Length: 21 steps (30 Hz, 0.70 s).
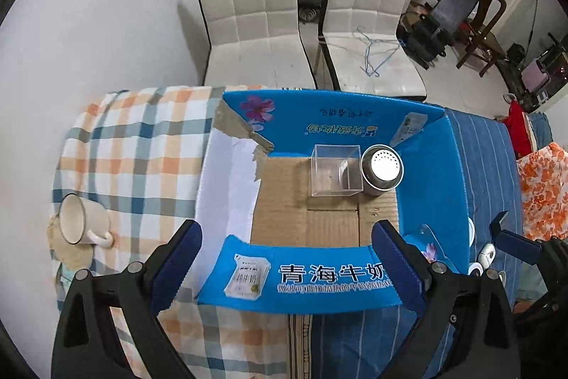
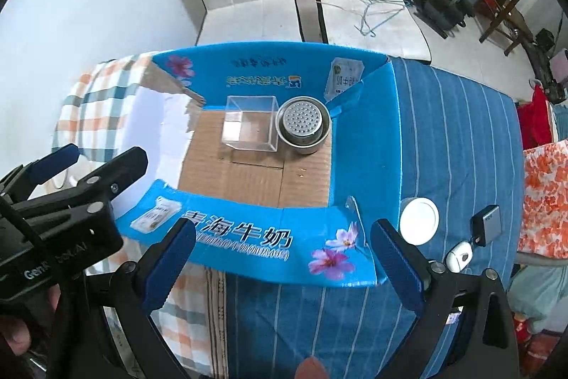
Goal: Organize rigid objects
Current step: 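Open both tools, releasing cube and tin, and lift out of the box, then grasp the white cream jar with the left tool while the right tool grasps the grey charger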
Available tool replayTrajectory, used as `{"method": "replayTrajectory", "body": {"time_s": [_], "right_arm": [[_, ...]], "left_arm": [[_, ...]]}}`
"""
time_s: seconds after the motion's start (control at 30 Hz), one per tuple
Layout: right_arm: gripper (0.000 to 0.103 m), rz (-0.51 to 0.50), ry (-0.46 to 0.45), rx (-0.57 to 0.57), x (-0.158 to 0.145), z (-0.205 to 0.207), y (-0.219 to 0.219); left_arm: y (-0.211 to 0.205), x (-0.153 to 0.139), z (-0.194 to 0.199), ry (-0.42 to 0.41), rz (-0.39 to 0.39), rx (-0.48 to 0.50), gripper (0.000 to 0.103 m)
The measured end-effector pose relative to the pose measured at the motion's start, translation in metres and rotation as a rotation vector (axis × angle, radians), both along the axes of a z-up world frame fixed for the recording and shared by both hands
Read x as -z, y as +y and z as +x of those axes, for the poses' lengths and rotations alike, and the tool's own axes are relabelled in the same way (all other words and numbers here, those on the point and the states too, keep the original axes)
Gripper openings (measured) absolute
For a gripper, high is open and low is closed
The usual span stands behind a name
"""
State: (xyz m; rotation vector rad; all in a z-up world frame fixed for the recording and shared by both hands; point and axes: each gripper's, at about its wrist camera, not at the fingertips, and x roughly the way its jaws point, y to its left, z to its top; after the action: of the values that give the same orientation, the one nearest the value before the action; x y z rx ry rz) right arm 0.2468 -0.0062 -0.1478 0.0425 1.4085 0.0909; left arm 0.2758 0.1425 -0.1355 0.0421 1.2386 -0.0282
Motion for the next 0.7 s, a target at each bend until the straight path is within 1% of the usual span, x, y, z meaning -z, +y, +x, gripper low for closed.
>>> {"method": "replayTrajectory", "body": {"time_s": [0.13, 0.27, 0.4, 0.5, 0.53, 0.6, 0.63, 0.7], "right_arm": [[0.101, 0.019, -0.046, -0.028, -0.022, -0.015, -0.005], [0.101, 0.037, -0.075, -0.037, -0.036, -0.028, -0.02], [0.101, 0.074, -0.074, -0.007, -0.041, -0.043, -0.054], [0.101, 0.066, -0.058, 0.042, -0.037, -0.056, -0.098], [0.101, 0.052, -0.05, 0.069, -0.034, -0.062, -0.12], [0.101, 0.015, -0.039, 0.114, -0.028, -0.069, -0.154], [0.101, -0.013, -0.023, 0.153, -0.021, -0.073, -0.18], [0.101, -0.034, 0.014, 0.219, -0.007, -0.079, -0.22]], "left_arm": [[-0.008, -0.021, -0.016, -0.047, 0.027, -0.007, 0.098], [-0.023, -0.034, -0.029, -0.068, 0.028, -0.015, 0.098], [-0.054, -0.039, -0.041, -0.064, -0.011, 0.018, 0.098], [-0.092, -0.036, -0.048, -0.067, -0.033, 0.063, 0.098], [-0.112, -0.032, -0.05, -0.063, -0.04, 0.086, 0.098], [-0.14, -0.022, -0.05, -0.046, -0.045, 0.123, 0.098], [-0.159, -0.014, -0.049, -0.03, -0.044, 0.151, 0.098], [-0.194, 0.001, -0.047, -0.009, -0.029, 0.209, 0.098]]}}
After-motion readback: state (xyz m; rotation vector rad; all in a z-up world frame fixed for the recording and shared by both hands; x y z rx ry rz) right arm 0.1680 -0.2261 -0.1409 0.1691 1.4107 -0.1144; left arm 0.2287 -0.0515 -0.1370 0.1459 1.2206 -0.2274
